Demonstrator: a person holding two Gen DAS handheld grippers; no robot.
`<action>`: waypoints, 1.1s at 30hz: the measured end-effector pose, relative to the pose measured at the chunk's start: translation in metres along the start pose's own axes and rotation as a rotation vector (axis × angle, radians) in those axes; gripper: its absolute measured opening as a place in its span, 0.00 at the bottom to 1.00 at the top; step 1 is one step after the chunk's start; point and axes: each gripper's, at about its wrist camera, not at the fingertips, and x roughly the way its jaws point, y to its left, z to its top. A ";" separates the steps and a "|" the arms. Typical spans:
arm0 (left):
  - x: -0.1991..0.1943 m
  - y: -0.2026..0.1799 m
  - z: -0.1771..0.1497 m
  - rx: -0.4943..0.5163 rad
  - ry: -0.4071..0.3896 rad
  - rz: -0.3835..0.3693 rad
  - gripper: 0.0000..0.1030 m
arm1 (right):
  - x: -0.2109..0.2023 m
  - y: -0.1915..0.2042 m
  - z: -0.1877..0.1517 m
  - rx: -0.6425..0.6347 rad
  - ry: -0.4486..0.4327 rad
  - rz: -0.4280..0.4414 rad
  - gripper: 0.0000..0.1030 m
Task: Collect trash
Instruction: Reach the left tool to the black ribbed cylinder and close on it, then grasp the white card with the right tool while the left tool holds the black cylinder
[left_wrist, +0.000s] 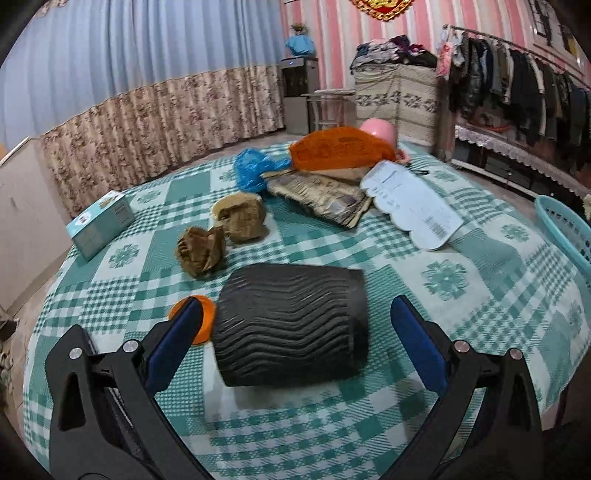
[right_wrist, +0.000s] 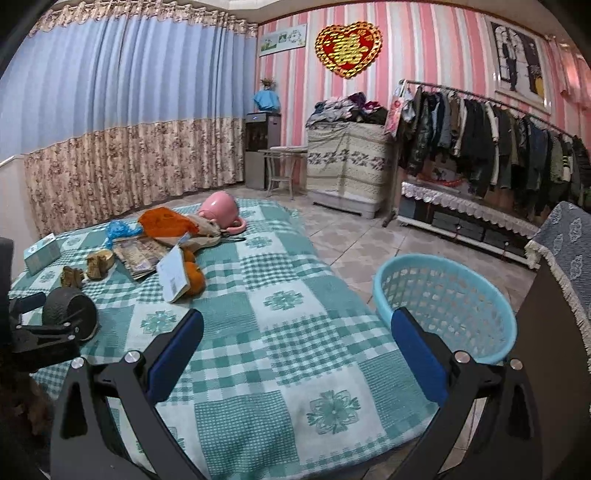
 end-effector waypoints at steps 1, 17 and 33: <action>-0.002 -0.002 0.000 0.008 -0.009 0.002 0.92 | -0.001 0.000 0.000 -0.002 -0.005 -0.012 0.96; -0.016 -0.001 0.010 0.047 -0.028 0.009 0.70 | 0.022 0.020 0.028 -0.035 0.037 0.043 0.96; -0.039 0.062 0.062 -0.017 -0.151 0.165 0.70 | 0.157 0.094 0.024 -0.070 0.316 0.301 0.61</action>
